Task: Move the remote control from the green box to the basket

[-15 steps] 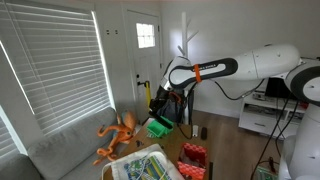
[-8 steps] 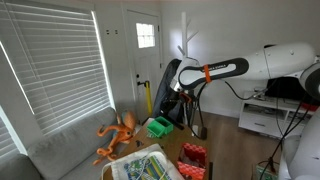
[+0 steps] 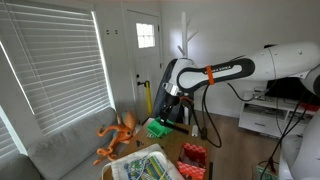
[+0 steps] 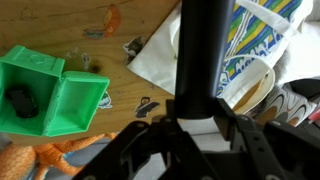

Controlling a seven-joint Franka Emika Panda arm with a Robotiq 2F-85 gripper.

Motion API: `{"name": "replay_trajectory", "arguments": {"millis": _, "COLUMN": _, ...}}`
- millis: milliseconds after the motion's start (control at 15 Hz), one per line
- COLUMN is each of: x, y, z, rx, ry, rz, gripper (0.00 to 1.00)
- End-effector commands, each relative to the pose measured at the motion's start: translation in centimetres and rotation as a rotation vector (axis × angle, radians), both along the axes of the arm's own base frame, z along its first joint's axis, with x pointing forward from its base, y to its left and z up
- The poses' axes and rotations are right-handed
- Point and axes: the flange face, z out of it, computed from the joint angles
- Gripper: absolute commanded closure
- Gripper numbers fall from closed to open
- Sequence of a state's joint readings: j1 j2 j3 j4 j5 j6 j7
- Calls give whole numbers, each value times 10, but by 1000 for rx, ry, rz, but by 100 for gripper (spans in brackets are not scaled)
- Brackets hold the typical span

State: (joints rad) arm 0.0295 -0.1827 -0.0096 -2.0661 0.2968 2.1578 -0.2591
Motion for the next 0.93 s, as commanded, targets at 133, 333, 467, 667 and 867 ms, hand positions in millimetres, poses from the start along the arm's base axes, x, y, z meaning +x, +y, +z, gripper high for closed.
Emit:
{"name": "replay_trajectory", "arguments": {"millis": 133, "x": -27, "y": 23, "z": 9, "rx": -73, "ry": -15, "rz": 41, "gripper": 83}}
{"name": "replay_trajectory", "arguments": {"millis": 333, "x": -40, "y": 33, "z": 9, "rx": -65, "ry": -31, "rz": -97, "gripper": 83}}
{"name": "replay_trajectory", "arguments": {"millis": 467, "x": -51, "y": 41, "z": 5, "rx": -60, "ry": -45, "rz": -213, "gripper": 83}}
{"name": "replay_trajectory", "arguments": {"millis": 667, "x": -76, "y": 50, "z": -10, "rx": -49, "ry": -29, "rz": -359, "gripper": 83}}
{"name": "replay_trajectory", "arguments": {"millis": 867, "x": -114, "y": 44, "z": -30, "rx": -135, "ry": 18, "rz": -496, "gripper": 83}}
